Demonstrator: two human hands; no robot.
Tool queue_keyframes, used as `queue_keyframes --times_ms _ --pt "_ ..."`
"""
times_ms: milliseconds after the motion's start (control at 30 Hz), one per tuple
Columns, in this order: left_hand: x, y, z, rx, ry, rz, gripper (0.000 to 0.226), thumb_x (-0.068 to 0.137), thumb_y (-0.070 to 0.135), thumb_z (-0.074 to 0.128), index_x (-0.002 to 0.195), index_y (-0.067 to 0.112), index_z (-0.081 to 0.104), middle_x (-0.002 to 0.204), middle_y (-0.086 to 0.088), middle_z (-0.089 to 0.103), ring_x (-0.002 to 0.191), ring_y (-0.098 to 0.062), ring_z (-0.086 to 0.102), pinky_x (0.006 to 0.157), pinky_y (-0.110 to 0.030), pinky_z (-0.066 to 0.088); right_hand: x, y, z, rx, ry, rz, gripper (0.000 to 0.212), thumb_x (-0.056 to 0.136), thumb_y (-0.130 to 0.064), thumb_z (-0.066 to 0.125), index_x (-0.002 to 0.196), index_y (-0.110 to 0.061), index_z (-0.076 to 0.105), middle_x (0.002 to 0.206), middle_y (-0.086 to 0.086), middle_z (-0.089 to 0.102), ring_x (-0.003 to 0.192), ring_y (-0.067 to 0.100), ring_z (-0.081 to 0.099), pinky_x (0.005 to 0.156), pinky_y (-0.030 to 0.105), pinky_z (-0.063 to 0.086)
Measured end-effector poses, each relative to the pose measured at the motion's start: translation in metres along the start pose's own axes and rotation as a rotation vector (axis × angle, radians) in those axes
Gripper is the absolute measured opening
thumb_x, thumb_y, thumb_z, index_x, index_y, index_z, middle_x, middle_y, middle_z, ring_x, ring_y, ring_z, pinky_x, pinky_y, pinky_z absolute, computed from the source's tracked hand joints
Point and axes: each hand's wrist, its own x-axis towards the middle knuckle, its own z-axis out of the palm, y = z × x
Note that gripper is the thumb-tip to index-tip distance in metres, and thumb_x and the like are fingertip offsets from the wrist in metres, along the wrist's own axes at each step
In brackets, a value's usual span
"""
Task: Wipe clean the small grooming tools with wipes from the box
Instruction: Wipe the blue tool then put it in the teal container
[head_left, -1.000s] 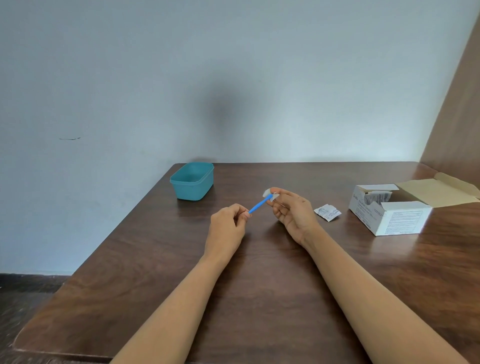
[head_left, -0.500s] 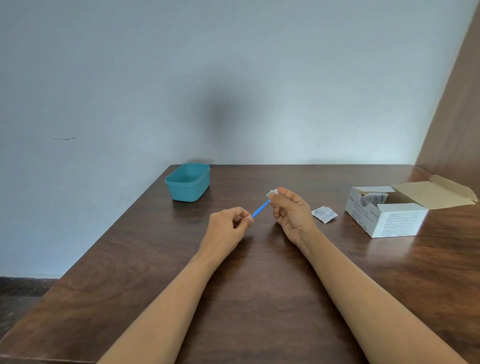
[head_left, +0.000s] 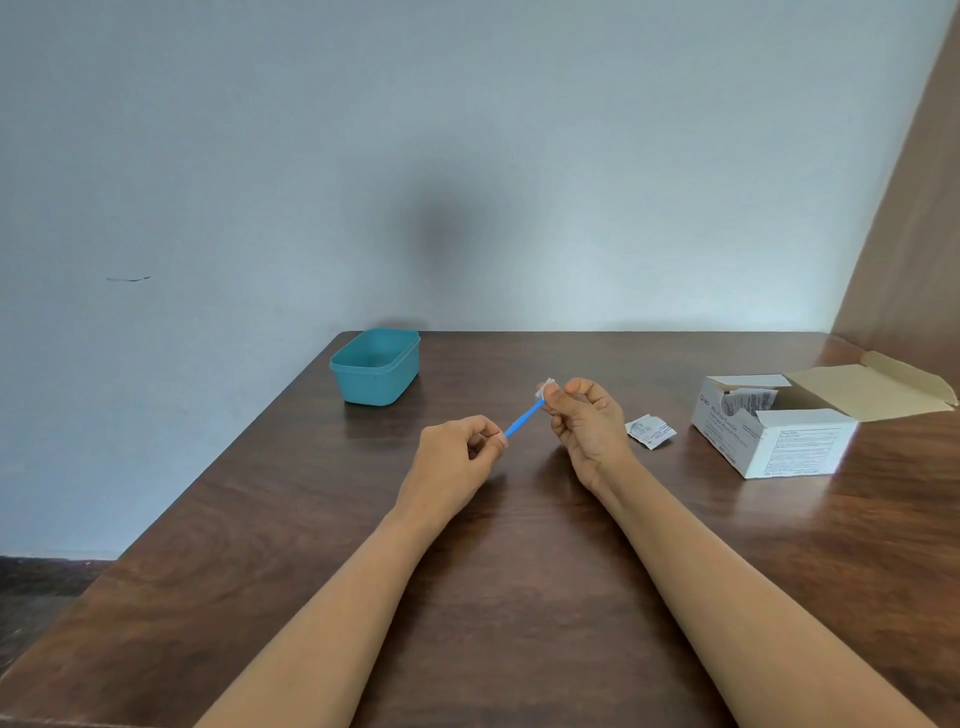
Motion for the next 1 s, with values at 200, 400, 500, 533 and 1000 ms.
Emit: queue_keyframes --times_ms 200,400,500,533,1000 --pt "0.001 -0.0016 0.0004 0.013 0.006 -0.006 0.013 0.091 0.03 0.06 0.092 0.024 0.071 0.067 0.008 0.064 0.067 -0.008 0.059 0.062 -0.016 0.047 -0.0004 -0.0023 -0.0004 0.018 0.047 -0.004 0.033 0.076 0.007 0.071 0.074 -0.019 0.05 0.064 -0.001 0.071 0.058 0.006 0.06 0.048 0.013 0.042" --pt "0.0002 -0.001 -0.0005 0.002 -0.004 0.019 0.012 0.091 0.031 0.06 0.091 0.026 0.071 0.067 0.01 0.064 0.067 -0.004 0.057 0.061 -0.011 0.044 -0.0004 -0.0022 -0.0013 0.045 0.051 0.008 0.032 0.072 -0.001 0.078 0.071 -0.019 0.052 0.066 -0.002 0.069 0.068 0.011 0.06 0.049 0.014 0.042" --pt "0.0003 -0.0013 -0.0007 -0.001 -0.004 0.018 0.012 0.091 0.03 0.06 0.091 0.026 0.071 0.067 0.009 0.064 0.067 -0.005 0.058 0.061 -0.012 0.044 -0.0003 -0.0016 -0.0012 0.021 0.018 -0.007 0.029 0.075 -0.003 0.076 0.071 -0.018 0.052 0.068 -0.001 0.071 0.063 0.008 0.061 0.051 0.014 0.042" --pt "0.0006 -0.0017 -0.0007 0.0 -0.001 0.013 0.012 0.091 0.03 0.06 0.092 0.025 0.071 0.068 0.009 0.064 0.066 -0.005 0.058 0.062 -0.012 0.045 -0.0002 -0.0015 -0.0011 0.001 0.005 -0.017 0.028 0.076 -0.004 0.075 0.071 -0.018 0.052 0.068 -0.001 0.071 0.062 0.007 0.062 0.052 0.014 0.042" --pt "-0.0003 -0.0024 -0.0003 -0.009 -0.017 0.03 0.013 0.09 0.03 0.06 0.085 0.026 0.071 0.059 0.009 0.062 0.06 -0.001 0.054 0.062 -0.018 0.046 0.0008 0.0 -0.0036 -0.089 0.034 -0.089 0.037 0.07 -0.001 0.079 0.066 -0.02 0.048 0.072 0.011 0.059 0.067 0.02 0.048 0.053 0.018 0.036"
